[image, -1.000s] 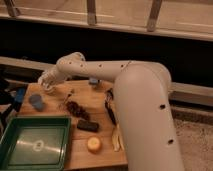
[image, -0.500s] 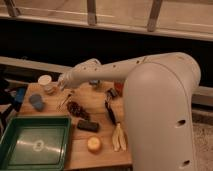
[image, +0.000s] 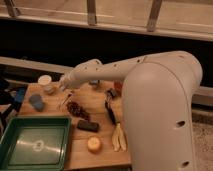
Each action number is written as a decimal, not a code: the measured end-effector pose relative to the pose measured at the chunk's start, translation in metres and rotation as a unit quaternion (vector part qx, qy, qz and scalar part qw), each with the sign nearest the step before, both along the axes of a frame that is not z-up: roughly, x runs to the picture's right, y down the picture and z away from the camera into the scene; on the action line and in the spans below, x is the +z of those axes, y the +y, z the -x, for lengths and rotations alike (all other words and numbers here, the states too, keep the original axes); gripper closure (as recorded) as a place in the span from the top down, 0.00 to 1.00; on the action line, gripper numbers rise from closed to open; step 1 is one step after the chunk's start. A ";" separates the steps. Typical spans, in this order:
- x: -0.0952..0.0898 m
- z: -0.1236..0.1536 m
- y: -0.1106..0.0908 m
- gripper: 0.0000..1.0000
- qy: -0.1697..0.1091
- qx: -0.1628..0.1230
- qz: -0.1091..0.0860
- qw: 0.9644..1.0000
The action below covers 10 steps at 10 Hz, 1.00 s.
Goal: Place towel in table surface
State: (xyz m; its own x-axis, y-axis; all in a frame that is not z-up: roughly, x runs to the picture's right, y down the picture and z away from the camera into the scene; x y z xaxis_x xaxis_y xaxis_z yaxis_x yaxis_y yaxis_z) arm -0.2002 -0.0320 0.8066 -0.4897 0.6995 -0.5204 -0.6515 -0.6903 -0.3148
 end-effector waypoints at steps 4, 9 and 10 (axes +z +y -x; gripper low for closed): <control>0.016 -0.041 -0.013 0.00 0.017 0.022 0.010 1.000; 0.031 -0.099 -0.024 0.00 0.063 0.045 0.030 0.997; 0.032 -0.118 -0.017 0.00 0.076 0.053 0.041 0.995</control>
State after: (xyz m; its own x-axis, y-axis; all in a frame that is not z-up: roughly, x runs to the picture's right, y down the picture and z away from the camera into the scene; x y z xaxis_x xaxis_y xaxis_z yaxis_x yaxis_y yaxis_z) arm -0.0824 -0.0495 0.8390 -0.6352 0.5981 -0.4886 -0.6101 -0.7765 -0.1574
